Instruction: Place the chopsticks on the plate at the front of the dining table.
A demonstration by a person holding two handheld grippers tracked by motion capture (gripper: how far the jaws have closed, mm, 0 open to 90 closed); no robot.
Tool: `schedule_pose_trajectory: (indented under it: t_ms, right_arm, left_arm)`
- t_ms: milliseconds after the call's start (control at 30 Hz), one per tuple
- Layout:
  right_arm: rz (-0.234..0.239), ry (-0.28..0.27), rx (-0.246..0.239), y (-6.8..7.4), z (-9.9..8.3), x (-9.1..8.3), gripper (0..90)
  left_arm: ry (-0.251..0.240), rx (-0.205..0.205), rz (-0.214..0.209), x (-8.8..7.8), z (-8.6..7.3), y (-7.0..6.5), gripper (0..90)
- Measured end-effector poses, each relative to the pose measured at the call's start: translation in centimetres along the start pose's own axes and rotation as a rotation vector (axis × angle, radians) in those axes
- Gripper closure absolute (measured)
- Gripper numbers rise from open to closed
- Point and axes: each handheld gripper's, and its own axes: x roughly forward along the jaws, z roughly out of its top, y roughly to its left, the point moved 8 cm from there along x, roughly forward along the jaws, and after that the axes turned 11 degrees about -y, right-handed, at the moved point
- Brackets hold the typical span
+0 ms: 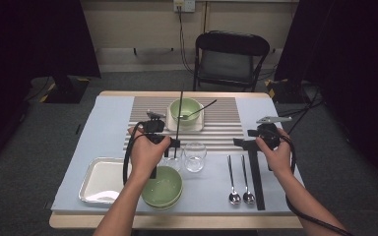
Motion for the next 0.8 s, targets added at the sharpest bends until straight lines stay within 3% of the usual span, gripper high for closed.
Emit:
schedule_pose_trajectory:
  t_ms: [800]
  right_arm:
    - [-0.026, 0.004, 0.01, -1.7, -1.5, -0.8, 18.2]
  left_arm:
    - [-0.001, -0.012, 0.022, -0.5, 0.6, 0.9, 87.0]
